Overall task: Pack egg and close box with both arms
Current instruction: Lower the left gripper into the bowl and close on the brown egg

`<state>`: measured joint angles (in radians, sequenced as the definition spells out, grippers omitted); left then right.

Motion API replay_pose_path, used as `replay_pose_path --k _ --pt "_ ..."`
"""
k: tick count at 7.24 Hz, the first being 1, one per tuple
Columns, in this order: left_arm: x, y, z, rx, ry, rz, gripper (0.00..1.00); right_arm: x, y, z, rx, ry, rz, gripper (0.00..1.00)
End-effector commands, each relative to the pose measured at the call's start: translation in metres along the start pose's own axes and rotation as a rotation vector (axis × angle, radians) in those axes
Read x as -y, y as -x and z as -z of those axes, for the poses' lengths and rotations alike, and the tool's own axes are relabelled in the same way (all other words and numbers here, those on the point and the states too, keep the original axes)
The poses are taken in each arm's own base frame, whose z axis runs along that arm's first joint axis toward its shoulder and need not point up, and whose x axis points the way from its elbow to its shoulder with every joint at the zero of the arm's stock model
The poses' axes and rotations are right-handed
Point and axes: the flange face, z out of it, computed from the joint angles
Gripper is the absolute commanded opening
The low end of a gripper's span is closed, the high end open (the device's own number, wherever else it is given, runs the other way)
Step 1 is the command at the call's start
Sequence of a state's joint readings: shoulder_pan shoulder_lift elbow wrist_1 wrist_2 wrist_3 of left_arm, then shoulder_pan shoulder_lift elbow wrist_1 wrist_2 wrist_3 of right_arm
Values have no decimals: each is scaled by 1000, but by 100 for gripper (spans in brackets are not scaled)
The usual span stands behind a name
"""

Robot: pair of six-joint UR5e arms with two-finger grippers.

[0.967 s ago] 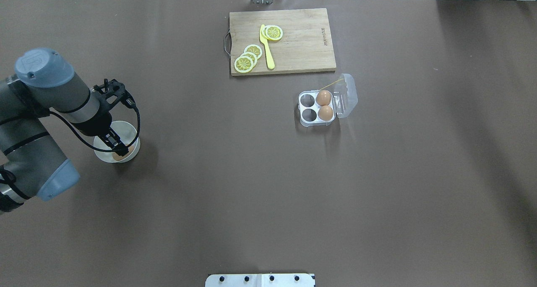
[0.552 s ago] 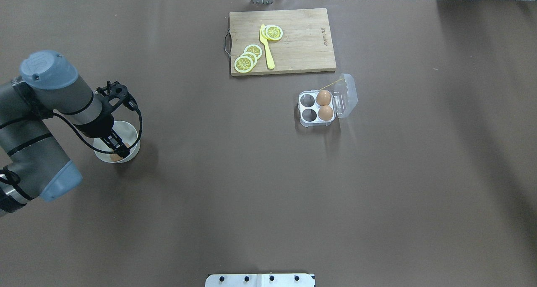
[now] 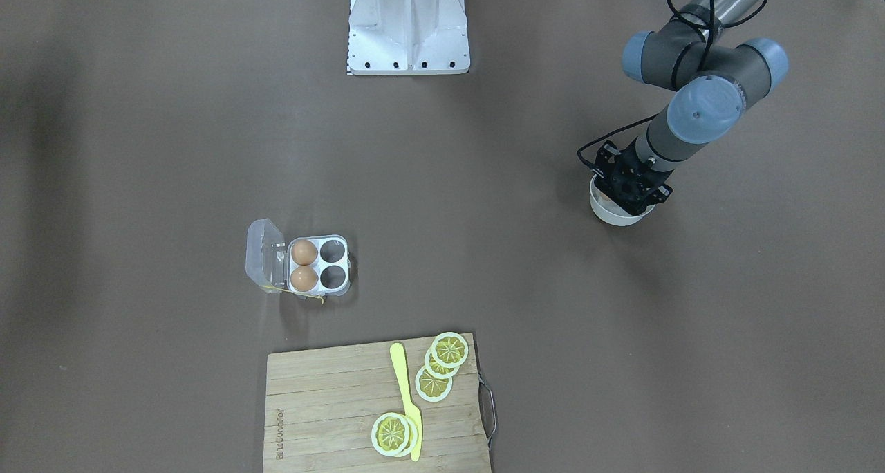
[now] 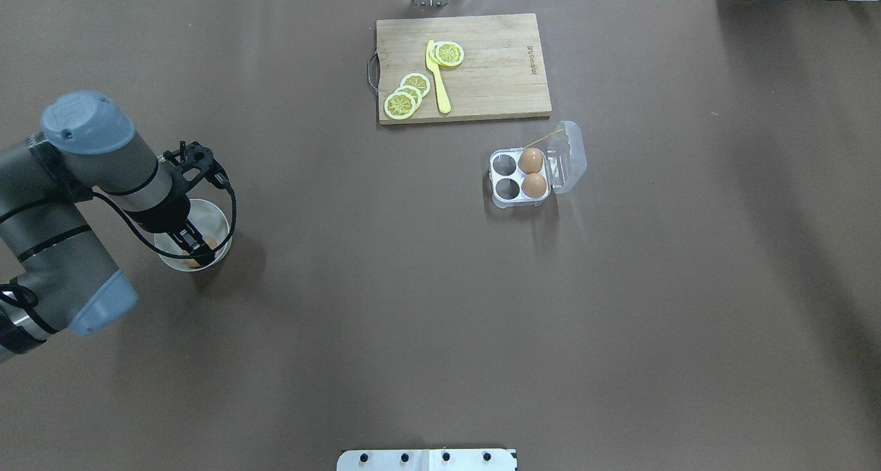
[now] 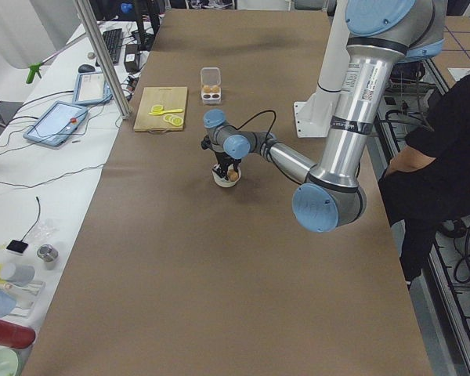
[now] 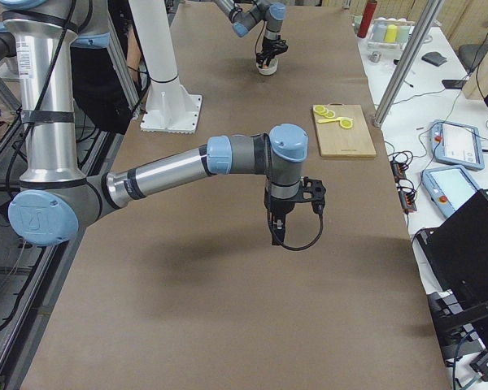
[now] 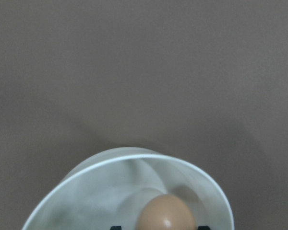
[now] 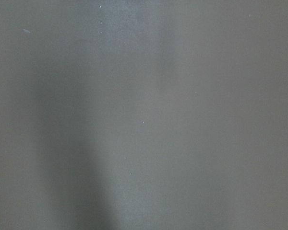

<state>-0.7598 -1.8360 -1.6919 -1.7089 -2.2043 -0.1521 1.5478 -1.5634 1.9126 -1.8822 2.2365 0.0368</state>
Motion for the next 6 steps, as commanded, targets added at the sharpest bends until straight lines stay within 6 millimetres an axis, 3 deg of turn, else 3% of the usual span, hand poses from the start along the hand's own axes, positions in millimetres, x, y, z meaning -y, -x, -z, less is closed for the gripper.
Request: replay_pose_path --k 1,3,6 --pt "0 1 -2 0 4 0 60 0 1 1 0 -2 1 100" --pt "0 1 0 1 0 0 45 0 1 1 0 -3 2 100" --pt "2 -5 14 -6 -26 -15 45 -1 1 1 0 -2 1 100"
